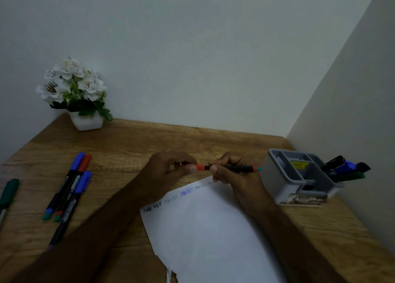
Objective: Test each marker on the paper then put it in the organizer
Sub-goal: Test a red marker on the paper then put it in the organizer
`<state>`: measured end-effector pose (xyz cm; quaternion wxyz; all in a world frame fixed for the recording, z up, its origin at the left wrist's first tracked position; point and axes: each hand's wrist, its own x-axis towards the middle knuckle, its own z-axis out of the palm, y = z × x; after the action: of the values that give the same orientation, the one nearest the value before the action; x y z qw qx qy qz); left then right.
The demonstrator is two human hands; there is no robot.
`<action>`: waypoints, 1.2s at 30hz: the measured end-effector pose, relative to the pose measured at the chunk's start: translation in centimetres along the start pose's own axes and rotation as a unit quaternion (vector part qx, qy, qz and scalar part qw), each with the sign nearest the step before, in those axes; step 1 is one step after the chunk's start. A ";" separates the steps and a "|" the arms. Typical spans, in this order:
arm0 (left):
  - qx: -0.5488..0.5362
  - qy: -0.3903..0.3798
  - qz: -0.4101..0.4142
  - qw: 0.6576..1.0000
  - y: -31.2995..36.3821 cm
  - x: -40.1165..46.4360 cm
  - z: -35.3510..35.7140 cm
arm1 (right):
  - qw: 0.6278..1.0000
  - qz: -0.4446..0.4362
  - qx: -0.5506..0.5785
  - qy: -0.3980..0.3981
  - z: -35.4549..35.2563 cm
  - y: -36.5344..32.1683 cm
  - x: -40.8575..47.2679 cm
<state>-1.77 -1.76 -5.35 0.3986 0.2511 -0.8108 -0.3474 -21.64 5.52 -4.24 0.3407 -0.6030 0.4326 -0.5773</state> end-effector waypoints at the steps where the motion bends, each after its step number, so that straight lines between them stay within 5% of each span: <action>1: -0.015 -0.008 0.001 1.000 0.2 0.0 0.2 | 1.000 0.000 -0.002 -0.005 0.1 0.0 0.0; 24: -0.013 -0.027 -0.012 0.999 1.2 0.0 0.3 | 0.999 0.039 -0.011 -0.019 -0.2 -0.5 -0.7; 33: 0.003 0.091 -0.033 0.995 2.9 -0.2 -0.5 | 0.960 0.088 -0.221 0.147 -2.8 1.7 -0.8; 36: -0.045 0.150 -0.052 0.986 4.4 0.4 -0.3 | 0.950 0.093 -0.274 0.114 -2.7 1.0 -1.0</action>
<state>-2.26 0.65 -1.68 0.5083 0.3239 -0.7109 -0.3625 -24.42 6.23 -5.29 0.1630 -0.5603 0.6643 -0.4671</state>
